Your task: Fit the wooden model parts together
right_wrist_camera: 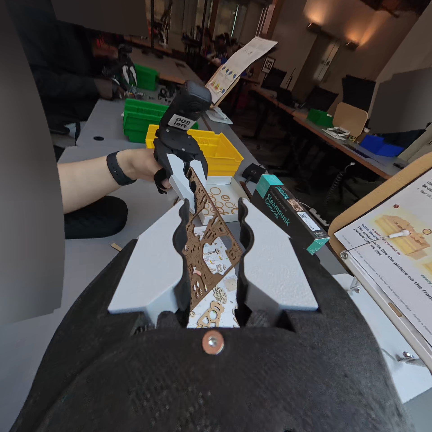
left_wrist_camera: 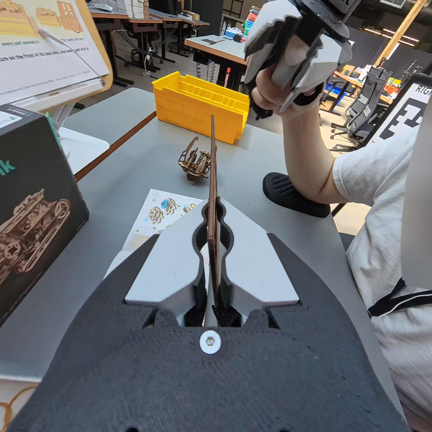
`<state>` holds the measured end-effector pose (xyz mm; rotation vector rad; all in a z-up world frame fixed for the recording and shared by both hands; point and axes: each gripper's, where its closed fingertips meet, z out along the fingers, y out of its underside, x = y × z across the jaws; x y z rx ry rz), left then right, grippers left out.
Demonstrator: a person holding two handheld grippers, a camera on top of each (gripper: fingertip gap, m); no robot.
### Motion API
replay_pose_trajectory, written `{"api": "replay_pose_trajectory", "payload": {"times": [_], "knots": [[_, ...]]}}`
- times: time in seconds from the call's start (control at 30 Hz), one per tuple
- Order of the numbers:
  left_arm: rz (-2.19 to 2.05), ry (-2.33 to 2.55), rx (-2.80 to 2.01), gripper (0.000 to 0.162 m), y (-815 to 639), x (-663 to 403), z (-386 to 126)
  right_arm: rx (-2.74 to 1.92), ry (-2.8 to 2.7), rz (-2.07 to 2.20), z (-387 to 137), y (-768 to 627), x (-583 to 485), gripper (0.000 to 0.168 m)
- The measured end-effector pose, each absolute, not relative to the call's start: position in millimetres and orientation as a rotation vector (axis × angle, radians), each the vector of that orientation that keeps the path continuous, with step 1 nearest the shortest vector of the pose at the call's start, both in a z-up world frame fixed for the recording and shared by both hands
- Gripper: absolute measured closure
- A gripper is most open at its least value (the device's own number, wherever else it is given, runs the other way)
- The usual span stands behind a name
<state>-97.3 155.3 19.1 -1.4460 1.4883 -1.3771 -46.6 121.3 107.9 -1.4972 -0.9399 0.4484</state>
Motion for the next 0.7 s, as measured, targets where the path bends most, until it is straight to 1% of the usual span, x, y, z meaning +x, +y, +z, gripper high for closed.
{"api": "replay_pose_trajectory", "payload": {"times": [0.03, 0.07, 0.1, 0.2, 0.27, 0.33, 0.4, 0.57, 0.63, 0.7], "knots": [[-1.345, 1.446, -1.46, 0.162, 164.3, -106.1, 25.4, -1.5, -0.905, 0.48, 113.1, 119.6, -37.2, 0.128], [-1.308, 1.396, -1.472, 0.162, 174.2, -115.9, 32.3, -1.556, -0.899, 0.49, 106.4, 120.9, -27.5, 0.128], [-1.272, 1.345, -1.485, 0.162, 183.8, -126.6, 39.2, -1.658, -0.916, 0.478, 89.1, 124.6, -18.1, 0.129], [-1.214, 1.2, -1.496, 0.162, 203.7, -155.9, 60.9, -2.025, -1.038, 0.364, 7.4, 137.6, 4.1, 0.134], [-1.201, 1.133, -1.483, 0.162, 209.6, -169.2, 73.0, -2.216, -1.027, 0.289, -38.5, 153.5, 7.4, 0.136], [-1.193, 1.1, -1.464, 0.162, 211.0, -176.9, 81.7, -2.338, -1.083, 0.341, -78.3, 154.6, -6.9, 0.135], [-1.184, 1.084, -1.453, 0.162, 211.3, -180.9, 87.0, -2.43, -1.087, 0.295, -109.6, 161.3, -9.1, 0.132], [-1.182, 1.077, -1.429, 0.162, 209.5, -182.9, 93.5, -2.603, -0.97, 0.25, -150.8, 168.7, -4.2, 0.123], [-1.183, 1.077, -1.431, 0.162, 209.7, -181.9, 93.0, -2.628, -0.971, 0.208, -159.0, 169.5, -0.8, 0.124], [-1.181, 1.077, -1.438, 0.162, 210.7, -180.8, 91.6, -2.611, -0.991, 0.172, -160.5, 171.7, -1.1, 0.131]]}}
